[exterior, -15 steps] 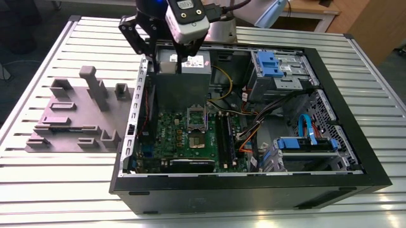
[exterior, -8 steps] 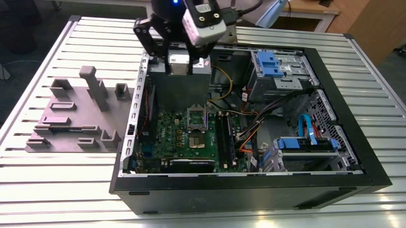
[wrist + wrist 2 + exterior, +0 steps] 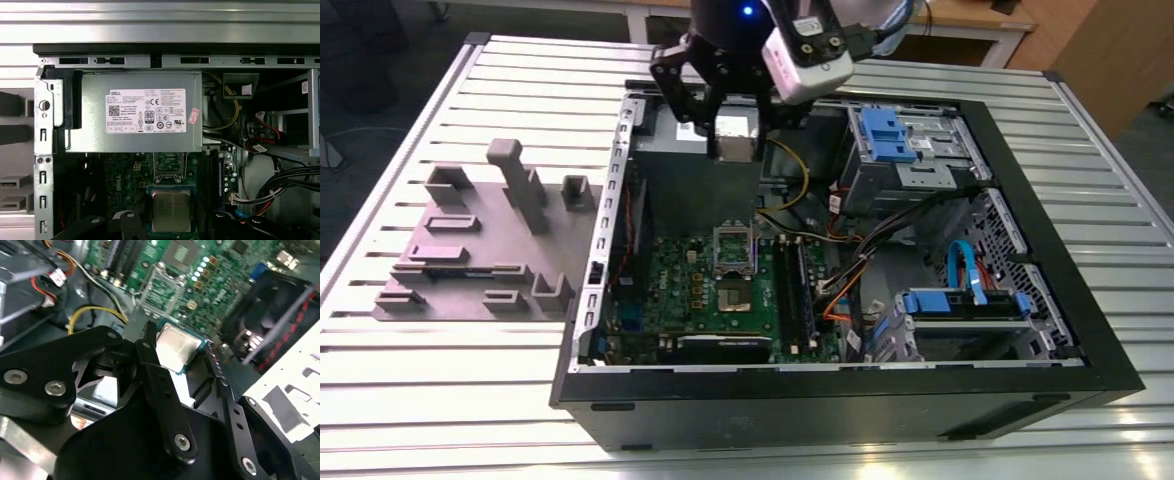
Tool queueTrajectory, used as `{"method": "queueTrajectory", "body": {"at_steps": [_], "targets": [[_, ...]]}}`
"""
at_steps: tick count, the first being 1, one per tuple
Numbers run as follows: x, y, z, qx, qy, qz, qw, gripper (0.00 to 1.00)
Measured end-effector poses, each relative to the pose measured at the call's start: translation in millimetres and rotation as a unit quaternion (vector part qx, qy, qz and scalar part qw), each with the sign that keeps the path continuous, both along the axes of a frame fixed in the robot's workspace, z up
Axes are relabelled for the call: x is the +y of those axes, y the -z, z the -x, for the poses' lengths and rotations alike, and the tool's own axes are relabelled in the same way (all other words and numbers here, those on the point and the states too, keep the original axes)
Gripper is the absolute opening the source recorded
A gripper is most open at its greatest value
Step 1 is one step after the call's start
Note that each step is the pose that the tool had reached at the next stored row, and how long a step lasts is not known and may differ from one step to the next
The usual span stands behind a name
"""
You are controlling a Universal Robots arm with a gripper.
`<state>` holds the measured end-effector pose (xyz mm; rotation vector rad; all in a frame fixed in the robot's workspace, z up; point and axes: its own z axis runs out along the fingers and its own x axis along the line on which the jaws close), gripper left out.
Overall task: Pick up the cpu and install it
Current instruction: 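Pick up the cpu and move it towards the insertion slot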
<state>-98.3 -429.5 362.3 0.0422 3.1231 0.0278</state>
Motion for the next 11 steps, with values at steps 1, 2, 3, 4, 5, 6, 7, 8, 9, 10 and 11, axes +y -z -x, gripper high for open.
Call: {"method": "queueTrajectory", "body": {"at_steps": [1, 2, 3, 4, 5, 6, 7, 8, 9, 10, 11], "targets": [[0.0, 0.2, -3.3, 0.0, 0.0, 0.0, 1.0, 0.47], [0.0, 0.2, -4.5, 0.0, 0.001, 0.0008, 1.0, 0.47], [0.0, 0.0, -4.8, 0.0, 0.003, 0.0019, 0.99999, 0.47], [-0.1, -0.9, -4.9, 0.0, 0.006, 0.0028, 0.99998, 0.47], [0.0, -2.1, -5.1, 0.0001, 0.008, 0.0039, 0.99996, 0.47], [0.0, -3.6, -5.2, 0.0, 0.012, 0.0054, 0.99992, 0.47], [0.0, -5.2, -5.3, 0.0, 0.015, 0.007, 0.99986, 0.47], [0.0, -6.5, -5.3, 0.0, 0.02, 0.0083, 0.99977, 0.47], [0.0, -7.0, -5.3, 0.0001, 0.024, 0.0087, 0.99966, 0.47], [0.0, -6.9, -5.4, 0.0, 0.028, 0.0086, 0.99957, 0.47], [0.0, -6.8, -6.4, 0.0, 0.03, 0.0087, 0.99952, 0.47]]}}
